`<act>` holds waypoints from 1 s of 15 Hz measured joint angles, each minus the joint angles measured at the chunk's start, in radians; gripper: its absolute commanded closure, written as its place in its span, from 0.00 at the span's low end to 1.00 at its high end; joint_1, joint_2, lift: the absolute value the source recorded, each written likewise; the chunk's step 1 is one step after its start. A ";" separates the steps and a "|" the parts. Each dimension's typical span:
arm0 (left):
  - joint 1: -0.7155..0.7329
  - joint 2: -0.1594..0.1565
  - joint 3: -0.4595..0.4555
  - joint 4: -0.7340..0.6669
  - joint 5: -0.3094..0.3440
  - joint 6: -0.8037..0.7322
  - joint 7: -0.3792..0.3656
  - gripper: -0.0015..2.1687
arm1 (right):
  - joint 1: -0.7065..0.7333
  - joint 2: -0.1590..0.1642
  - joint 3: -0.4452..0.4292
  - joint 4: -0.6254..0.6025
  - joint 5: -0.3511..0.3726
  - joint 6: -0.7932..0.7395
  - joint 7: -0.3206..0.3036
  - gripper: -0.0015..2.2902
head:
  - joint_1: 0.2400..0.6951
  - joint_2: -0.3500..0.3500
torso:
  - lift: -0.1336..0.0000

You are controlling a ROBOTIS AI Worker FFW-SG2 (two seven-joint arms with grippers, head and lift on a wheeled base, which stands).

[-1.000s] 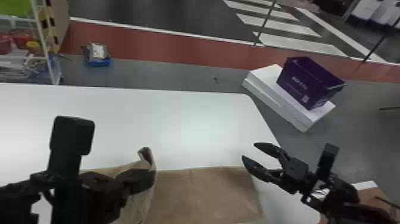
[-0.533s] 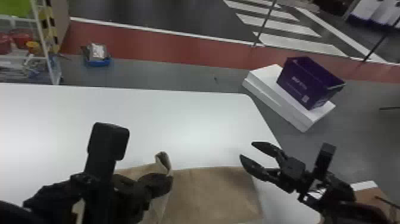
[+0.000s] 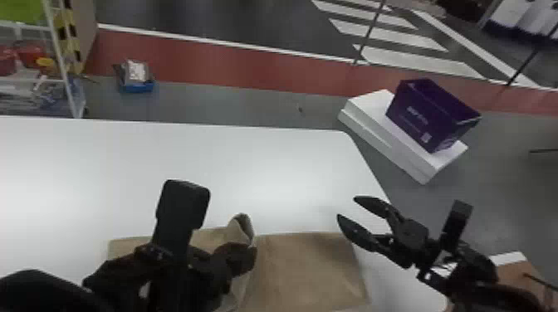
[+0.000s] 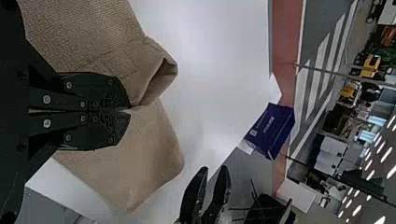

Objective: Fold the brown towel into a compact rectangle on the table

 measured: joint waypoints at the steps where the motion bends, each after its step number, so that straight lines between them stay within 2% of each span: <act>1: 0.000 0.000 -0.005 -0.007 -0.003 0.017 0.000 0.61 | -0.003 -0.001 0.000 0.002 0.000 0.001 0.000 0.13 | 1.00 0.00 | 0.08; 3: 0.000 0.000 -0.009 -0.014 -0.008 0.037 -0.004 0.60 | -0.008 -0.001 0.000 0.005 0.000 0.002 -0.002 0.13 | 1.00 0.00 | 0.08; 4: -0.002 0.000 -0.010 -0.014 -0.009 0.042 -0.005 0.51 | -0.009 -0.001 0.003 0.007 0.000 0.002 -0.003 0.13 | 1.00 0.00 | 0.08; 5: -0.005 0.000 -0.013 -0.006 -0.009 0.044 -0.004 0.19 | -0.010 -0.001 0.005 0.009 0.000 0.002 -0.003 0.13 | 1.00 0.00 | 0.08; 6: -0.008 0.000 -0.014 0.006 -0.007 0.045 -0.005 0.00 | -0.012 0.000 0.007 0.011 0.000 0.002 -0.003 0.13 | 1.00 0.00 | 0.08; 12: 0.002 0.000 0.008 -0.009 0.013 0.048 -0.035 0.01 | -0.013 0.007 0.009 -0.030 0.008 0.079 -0.003 0.13 | 1.00 0.00 | 0.08; 13: 0.010 0.000 0.022 -0.029 0.012 0.048 -0.043 0.01 | -0.007 0.015 0.007 -0.060 0.012 0.113 -0.002 0.13 | 1.00 0.00 | 0.08; 15: 0.048 0.000 0.089 -0.089 -0.012 0.047 -0.106 0.01 | 0.023 0.051 -0.006 -0.163 0.014 0.204 -0.004 0.13 | 1.00 0.00 | 0.08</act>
